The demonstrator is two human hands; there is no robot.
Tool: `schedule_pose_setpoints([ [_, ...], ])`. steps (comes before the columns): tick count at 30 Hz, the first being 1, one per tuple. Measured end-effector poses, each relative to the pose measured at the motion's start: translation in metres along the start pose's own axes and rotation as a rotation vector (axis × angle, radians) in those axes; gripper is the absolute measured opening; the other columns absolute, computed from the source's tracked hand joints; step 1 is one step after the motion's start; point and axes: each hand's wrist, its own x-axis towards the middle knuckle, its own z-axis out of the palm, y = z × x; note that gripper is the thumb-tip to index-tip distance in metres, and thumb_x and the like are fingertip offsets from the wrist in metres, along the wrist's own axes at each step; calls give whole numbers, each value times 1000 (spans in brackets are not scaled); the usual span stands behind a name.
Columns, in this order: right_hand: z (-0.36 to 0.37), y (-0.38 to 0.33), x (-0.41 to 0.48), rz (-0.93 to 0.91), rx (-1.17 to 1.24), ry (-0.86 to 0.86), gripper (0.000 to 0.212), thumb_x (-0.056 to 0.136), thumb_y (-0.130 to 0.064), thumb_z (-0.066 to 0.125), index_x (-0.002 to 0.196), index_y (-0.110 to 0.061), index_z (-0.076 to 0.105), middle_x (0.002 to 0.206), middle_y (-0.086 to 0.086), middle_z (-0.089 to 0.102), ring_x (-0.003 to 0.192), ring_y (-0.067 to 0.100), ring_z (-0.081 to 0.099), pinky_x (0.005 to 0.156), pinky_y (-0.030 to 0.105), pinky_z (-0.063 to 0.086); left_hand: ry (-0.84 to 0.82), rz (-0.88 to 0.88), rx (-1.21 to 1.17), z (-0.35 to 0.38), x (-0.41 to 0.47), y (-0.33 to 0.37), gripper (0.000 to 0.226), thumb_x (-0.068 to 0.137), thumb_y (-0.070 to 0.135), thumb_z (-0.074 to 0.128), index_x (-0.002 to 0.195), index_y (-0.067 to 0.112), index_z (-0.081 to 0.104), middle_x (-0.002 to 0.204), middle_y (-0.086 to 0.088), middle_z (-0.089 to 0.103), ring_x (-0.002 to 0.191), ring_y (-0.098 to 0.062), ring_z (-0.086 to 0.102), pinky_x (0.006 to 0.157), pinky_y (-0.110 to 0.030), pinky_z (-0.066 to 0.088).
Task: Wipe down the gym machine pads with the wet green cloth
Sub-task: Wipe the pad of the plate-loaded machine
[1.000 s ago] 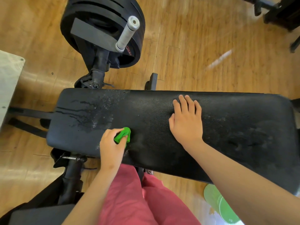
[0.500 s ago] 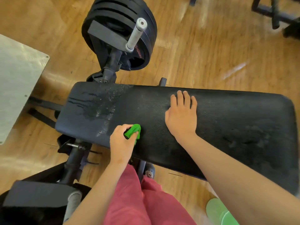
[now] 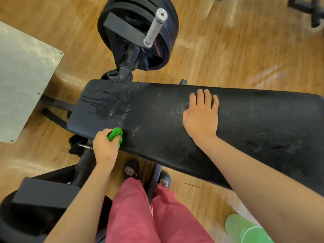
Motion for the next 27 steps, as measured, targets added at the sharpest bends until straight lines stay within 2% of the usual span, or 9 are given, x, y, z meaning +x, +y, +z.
schedule_pose_setpoints([
  [2,-1,-1,0,11,2,3,51,91,-27,48,136,-3,46,147,22,41,140,39,31,115,55,21,13,-9,-51,1,-11,4,17,84,11,69,101,8,67,96,-10,61,88,-28,59,80,-40,47],
  [6,-2,-3,1,26,-2,3,51,89,-26,49,134,-3,48,145,22,43,139,39,33,114,56,22,-53,95,-196,11,-48,31,17,80,9,71,97,14,68,92,0,60,85,-16,57,78,-26,42],
  [8,-4,-4,1,29,4,1,51,89,-25,50,134,-2,48,145,22,43,139,40,33,114,56,22,-103,159,-237,17,-61,41,20,80,8,71,98,16,68,93,5,59,87,-11,56,80,-23,42],
  [11,-4,-5,0,42,-7,16,50,89,-25,46,134,-3,49,145,22,43,139,39,33,114,56,22,-138,207,-255,19,-54,37,22,81,8,70,101,16,68,96,5,59,93,-13,57,85,-28,45],
  [15,-5,-7,0,48,-21,54,54,88,-28,29,131,-3,52,141,22,47,136,39,38,112,56,26,-60,241,-177,15,-18,26,23,82,5,69,104,13,67,99,3,60,96,-20,57,88,-34,46],
  [19,-3,-6,0,47,-14,61,47,88,-23,44,130,-3,52,141,22,47,136,39,37,113,56,26,-33,171,-166,13,15,15,20,84,7,68,104,9,67,99,-4,60,95,-25,58,85,-36,47],
  [22,-3,-6,1,48,-15,60,47,87,-23,47,130,-2,52,141,22,47,136,40,37,113,57,26,-47,136,-178,11,13,16,21,84,9,69,105,11,67,99,0,60,94,-23,58,85,-37,48],
  [27,-4,-7,1,49,-6,55,48,87,-24,47,130,-2,52,141,23,47,136,40,36,113,57,25,-158,266,-277,15,-37,38,25,80,8,71,103,18,69,98,8,63,96,-13,58,87,-29,46],
])
